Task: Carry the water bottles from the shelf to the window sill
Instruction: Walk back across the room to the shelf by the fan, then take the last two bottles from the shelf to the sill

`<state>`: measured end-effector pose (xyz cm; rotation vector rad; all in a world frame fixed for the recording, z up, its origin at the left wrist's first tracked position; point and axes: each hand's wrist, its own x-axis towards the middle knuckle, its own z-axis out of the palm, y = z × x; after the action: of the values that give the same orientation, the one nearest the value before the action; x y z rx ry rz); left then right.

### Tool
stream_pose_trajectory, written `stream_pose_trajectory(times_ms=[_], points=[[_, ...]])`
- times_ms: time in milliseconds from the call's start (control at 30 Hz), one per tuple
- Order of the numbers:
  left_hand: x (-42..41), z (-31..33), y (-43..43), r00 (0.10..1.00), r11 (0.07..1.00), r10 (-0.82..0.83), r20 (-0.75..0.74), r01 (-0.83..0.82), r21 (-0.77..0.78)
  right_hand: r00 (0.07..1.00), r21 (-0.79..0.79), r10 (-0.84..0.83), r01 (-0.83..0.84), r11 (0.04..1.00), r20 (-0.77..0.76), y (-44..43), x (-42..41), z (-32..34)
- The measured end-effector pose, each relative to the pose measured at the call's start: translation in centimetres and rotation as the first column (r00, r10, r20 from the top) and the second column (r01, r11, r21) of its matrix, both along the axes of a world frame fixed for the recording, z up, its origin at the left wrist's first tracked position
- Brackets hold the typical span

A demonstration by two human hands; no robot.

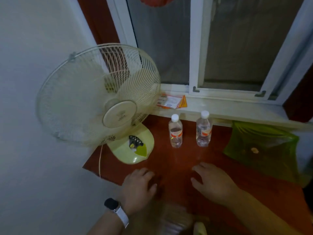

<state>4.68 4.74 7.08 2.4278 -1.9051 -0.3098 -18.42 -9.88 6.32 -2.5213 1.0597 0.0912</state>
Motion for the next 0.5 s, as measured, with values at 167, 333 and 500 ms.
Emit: stream_pose_trajectory(times_ms=[167,333,500], points=[[1.2,-0.8,-6.5,1.000,1.000,-0.011,0.001,0.011,0.000,0.999,0.005,-0.050,0.050,0.999,0.009,-6.3,1.1,-0.4],[3.4,-3.1,-10.8,0.971,0.995,0.097,-0.218,-0.096,0.013,0.975,0.183,-0.215,0.203,0.962,0.050,-9.0,2.3,-2.0],[5.8,-6.7,-15.5,0.850,0.979,0.202,-0.486,-0.190,0.075,0.832,0.431,-0.546,0.458,0.777,0.100,-11.3,3.9,-3.2]])
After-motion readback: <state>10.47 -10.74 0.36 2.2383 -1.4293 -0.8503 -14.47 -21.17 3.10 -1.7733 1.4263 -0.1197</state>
